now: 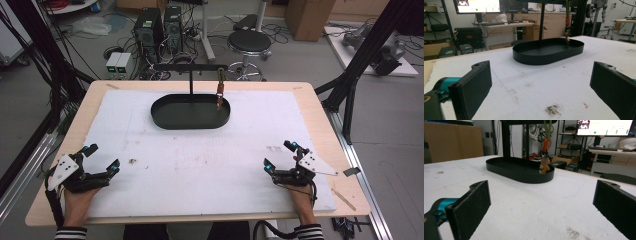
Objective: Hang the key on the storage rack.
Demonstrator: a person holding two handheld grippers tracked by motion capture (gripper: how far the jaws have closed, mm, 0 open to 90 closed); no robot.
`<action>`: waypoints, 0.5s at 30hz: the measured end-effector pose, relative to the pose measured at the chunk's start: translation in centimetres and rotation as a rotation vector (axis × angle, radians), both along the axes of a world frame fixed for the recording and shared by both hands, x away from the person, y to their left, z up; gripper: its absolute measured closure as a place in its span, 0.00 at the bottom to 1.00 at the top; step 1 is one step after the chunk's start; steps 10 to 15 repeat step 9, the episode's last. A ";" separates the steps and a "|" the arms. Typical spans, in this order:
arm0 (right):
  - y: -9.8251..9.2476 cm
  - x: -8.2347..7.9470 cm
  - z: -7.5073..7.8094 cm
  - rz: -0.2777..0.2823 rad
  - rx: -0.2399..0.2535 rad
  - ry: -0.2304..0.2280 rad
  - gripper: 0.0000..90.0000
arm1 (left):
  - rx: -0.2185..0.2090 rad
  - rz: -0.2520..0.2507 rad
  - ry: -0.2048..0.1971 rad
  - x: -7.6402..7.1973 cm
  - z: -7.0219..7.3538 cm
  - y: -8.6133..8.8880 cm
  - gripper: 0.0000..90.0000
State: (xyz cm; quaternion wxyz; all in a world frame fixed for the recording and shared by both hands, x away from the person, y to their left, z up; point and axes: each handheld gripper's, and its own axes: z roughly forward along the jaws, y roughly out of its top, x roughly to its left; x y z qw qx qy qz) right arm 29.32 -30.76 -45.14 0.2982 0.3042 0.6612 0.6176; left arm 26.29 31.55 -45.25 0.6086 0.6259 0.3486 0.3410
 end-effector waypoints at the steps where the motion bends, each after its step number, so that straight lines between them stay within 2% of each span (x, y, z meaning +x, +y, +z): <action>1: 0.0 -0.1 0.1 -0.006 -0.002 -0.017 0.00 | -0.001 0.000 0.000 0.0 0.0 0.0 0.05; 4: -0.1 -0.2 0.0 -0.016 0.014 -0.001 0.00 | -0.001 0.000 0.000 0.0 0.0 0.0 0.05; 6: -0.2 -0.1 -0.1 -0.015 0.022 -0.008 0.00 | 0.001 0.000 0.003 0.0 0.0 0.0 0.05; 15: -0.2 -0.2 -0.1 -0.020 0.021 -0.006 0.00 | -0.001 0.000 0.000 0.0 0.0 0.0 0.05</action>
